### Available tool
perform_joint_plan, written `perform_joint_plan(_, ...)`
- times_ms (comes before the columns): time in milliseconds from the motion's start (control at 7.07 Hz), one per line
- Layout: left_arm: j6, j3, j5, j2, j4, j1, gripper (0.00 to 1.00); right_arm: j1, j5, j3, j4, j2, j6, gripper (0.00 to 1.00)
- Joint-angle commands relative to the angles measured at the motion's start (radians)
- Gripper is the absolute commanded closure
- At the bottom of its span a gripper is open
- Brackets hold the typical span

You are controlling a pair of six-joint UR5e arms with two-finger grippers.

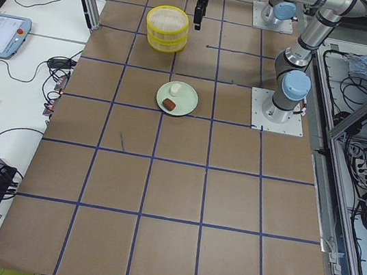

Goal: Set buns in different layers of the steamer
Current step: 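Move the right gripper to the steamer rim while the left approaches the plate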

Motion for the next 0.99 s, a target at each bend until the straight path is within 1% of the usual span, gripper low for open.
perform_joint_plan(0,0.0,0.0,-0.001,0.0,0.002,0.0,0.0,0.0,-0.003,0.006,0.003,0.002,0.007,0.0)
perform_joint_plan(283,0.005,-0.001,0.002,0.0,-0.001,0.0,0.0,0.002,0.006,0.006,-0.029,0.018,0.007,0.0)
perform_joint_plan(424,0.005,-0.001,0.005,0.002,-0.006,0.006,0.0,0.014,0.032,-0.003,-0.082,0.073,0.031,0.0)
perform_joint_plan(566,0.005,-0.02,0.007,-0.003,-0.009,0.014,0.0,0.088,0.02,0.002,-0.156,0.139,0.045,0.0)
perform_joint_plan(707,0.002,-0.073,0.002,-0.02,0.035,0.053,0.0,0.153,0.025,0.002,-0.299,0.246,0.133,0.0)
perform_joint_plan(848,0.035,-0.12,0.002,-0.021,0.101,0.101,0.0,0.178,0.032,0.005,-0.425,0.337,0.166,0.0)
